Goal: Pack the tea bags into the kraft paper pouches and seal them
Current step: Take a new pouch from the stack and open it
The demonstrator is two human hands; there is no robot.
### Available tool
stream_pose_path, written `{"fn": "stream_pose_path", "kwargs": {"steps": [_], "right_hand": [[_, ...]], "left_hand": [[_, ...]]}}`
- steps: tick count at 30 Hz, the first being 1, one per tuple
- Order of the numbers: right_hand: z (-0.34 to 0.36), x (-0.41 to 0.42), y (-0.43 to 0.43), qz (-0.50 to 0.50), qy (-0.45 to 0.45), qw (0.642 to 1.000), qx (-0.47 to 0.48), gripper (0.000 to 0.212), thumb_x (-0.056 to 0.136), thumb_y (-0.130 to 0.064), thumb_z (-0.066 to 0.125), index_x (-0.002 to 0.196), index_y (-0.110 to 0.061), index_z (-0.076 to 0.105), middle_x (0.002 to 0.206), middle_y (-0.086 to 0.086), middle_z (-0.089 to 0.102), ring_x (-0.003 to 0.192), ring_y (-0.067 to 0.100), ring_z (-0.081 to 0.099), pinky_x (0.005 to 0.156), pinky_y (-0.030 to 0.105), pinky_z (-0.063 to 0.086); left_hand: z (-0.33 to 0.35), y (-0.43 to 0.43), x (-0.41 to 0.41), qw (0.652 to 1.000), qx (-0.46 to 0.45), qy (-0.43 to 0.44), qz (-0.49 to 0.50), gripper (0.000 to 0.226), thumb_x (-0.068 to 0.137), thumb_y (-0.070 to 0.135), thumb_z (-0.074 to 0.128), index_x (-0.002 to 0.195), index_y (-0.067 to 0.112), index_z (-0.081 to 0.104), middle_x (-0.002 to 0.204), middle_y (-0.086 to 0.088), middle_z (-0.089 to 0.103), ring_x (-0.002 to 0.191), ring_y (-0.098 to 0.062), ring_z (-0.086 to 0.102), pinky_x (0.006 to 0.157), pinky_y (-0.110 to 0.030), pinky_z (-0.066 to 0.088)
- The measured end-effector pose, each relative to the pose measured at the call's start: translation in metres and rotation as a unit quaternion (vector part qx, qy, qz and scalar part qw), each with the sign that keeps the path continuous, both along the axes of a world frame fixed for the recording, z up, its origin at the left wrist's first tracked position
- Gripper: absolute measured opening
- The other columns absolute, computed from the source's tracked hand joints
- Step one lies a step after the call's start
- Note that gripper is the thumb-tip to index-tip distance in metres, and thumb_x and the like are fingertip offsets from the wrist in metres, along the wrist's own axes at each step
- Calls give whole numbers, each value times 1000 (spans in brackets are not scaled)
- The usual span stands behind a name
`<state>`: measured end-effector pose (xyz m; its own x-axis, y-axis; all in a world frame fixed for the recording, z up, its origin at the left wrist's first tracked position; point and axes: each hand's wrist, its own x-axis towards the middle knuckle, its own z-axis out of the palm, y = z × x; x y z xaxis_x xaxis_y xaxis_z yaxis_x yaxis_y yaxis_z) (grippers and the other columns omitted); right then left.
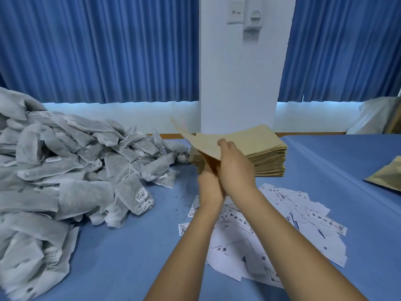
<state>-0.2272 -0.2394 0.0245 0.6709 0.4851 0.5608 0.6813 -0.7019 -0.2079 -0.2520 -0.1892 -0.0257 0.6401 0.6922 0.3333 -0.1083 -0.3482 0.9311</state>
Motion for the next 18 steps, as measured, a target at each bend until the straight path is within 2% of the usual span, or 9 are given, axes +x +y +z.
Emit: {"fn": "stream_pose_path", "kwargs": {"steps": [2,3,4,5,6,10,12,15,18], "right_hand": [[5,7,-1,-34,32,998,-48,31,88,1,45,115,-13,52,107,10,60,97,31,60,63,31,36],[7,9,-2,-48,28,997,-55,27,87,3,44,105,-12,57,104,11,63,96,31,62,64,30,36],[9,11,-4,-62,16,997,-45,25,85,5,43,97,-13,58,103,12,64,96,31,62,63,29,36],[12,14,-6,-79,8,997,-24,26,85,6,43,93,-13,59,101,12,65,95,31,62,63,29,36],[14,19,-9,-98,3,995,6,28,84,7,42,94,-12,61,100,13,65,94,32,62,62,29,35],[25,41,-25,-145,61,982,106,39,88,8,40,114,-7,64,110,17,65,99,36,60,66,31,38],[23,33,-23,-108,49,987,111,42,86,10,40,118,-7,63,109,20,65,99,37,60,68,33,42],[6,8,-5,6,20,995,95,38,85,2,45,117,-13,60,94,19,67,89,38,62,70,38,49],[-13,5,8,11,73,987,144,18,91,-11,49,107,-13,59,84,14,66,78,35,61,60,35,45]], "left_hand": [[5,1,-1,998,-10,47,33,31,92,-5,38,67,14,44,58,0,45,47,-10,42,45,-21,35],[8,2,-5,997,-10,62,34,20,90,-2,38,83,9,53,64,-7,52,52,-19,48,49,-25,36],[9,4,-7,996,-2,86,34,28,90,1,38,110,8,55,76,-14,59,62,-28,56,54,-28,38],[10,6,-8,993,11,115,37,46,90,4,39,135,13,44,90,-17,64,75,-34,61,58,-30,41],[11,10,-10,989,18,141,46,58,90,6,40,146,18,30,100,-15,65,82,-33,62,62,-32,44],[21,21,-23,985,-63,148,58,76,88,0,40,153,25,11,82,8,57,74,-26,69,68,-47,58],[23,22,-23,989,-78,114,45,77,86,-5,34,152,30,15,91,9,52,72,-29,68,66,-43,58],[32,12,-22,995,-2,78,57,52,94,7,35,141,27,41,102,3,58,88,-26,62,62,-25,45],[45,4,-20,976,111,167,78,40,98,12,33,137,17,41,115,-13,61,104,-31,58,80,-36,46]]}}
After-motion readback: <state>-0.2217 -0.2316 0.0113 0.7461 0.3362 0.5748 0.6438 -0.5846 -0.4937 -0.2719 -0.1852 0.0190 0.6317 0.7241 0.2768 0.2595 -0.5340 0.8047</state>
